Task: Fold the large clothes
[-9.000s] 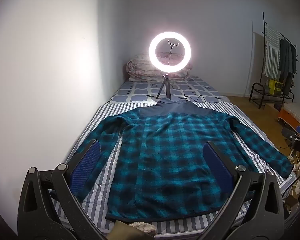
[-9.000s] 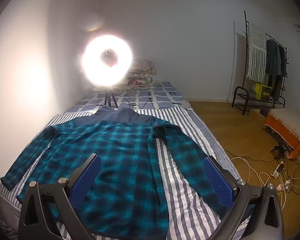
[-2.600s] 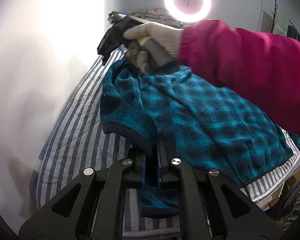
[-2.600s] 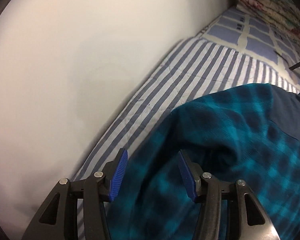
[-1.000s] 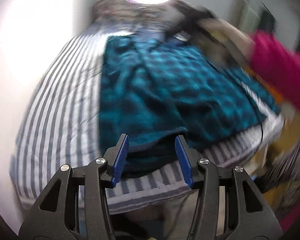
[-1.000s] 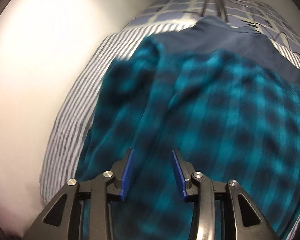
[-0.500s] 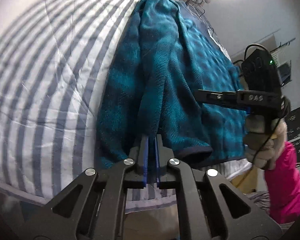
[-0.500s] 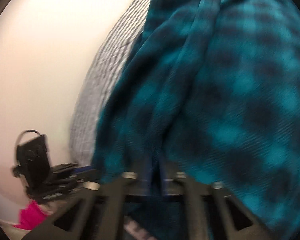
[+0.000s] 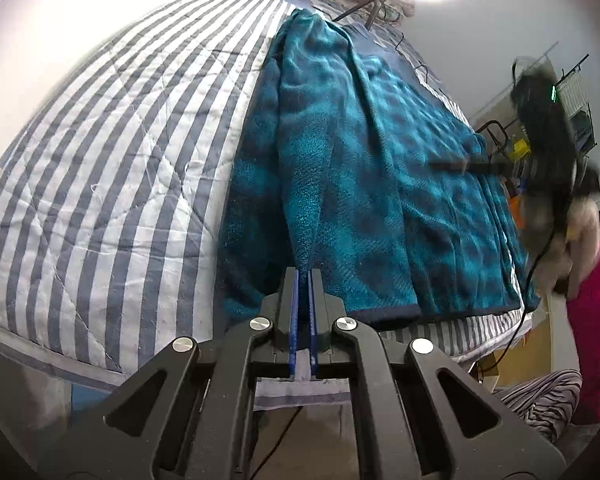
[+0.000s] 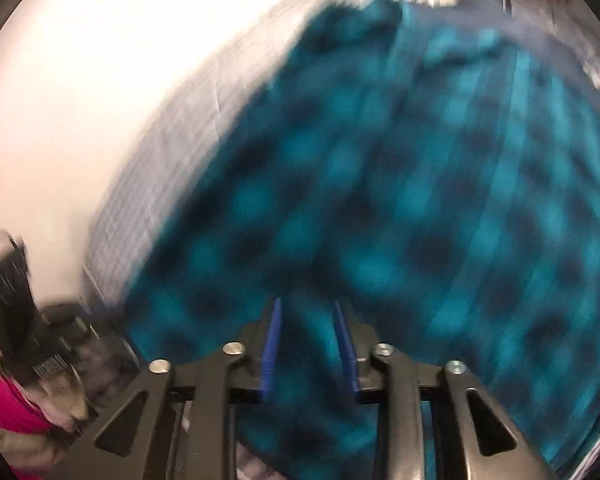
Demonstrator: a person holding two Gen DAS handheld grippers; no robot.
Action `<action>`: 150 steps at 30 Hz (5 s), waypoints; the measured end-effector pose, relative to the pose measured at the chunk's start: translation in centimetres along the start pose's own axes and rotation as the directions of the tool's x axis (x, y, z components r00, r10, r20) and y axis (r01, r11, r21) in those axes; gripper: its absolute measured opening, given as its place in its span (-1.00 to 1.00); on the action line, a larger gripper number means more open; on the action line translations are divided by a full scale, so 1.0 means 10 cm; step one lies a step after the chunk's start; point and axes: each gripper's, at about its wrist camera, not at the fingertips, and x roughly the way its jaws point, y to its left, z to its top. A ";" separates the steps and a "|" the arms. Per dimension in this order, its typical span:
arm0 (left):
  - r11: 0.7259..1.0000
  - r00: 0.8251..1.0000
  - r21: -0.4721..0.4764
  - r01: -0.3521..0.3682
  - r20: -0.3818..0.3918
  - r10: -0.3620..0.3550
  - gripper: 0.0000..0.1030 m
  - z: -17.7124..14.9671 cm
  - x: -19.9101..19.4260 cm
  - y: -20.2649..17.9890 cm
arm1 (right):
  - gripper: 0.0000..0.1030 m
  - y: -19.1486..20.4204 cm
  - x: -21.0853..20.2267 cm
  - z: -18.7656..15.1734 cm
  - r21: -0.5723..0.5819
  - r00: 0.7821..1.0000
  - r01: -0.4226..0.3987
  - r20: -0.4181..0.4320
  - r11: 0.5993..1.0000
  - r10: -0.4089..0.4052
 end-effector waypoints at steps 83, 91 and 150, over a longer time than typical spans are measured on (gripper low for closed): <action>1.000 0.998 0.006 0.011 0.062 -0.011 -0.94 0.19 0.04 -0.34 | 0.39 0.85 0.96 0.98 -0.028 0.976 0.216 -0.006 0.976 -0.216; 0.995 0.996 0.097 -0.039 0.088 0.030 -0.94 0.23 0.12 -0.69 | -0.69 0.85 1.02 0.91 -0.065 0.953 0.303 0.001 0.951 -0.303; 0.982 0.985 0.129 0.137 -0.123 -0.121 -0.20 -0.16 0.79 -1.45 | -0.15 -0.92 -0.27 -0.76 0.276 0.962 -0.048 0.272 0.960 -0.030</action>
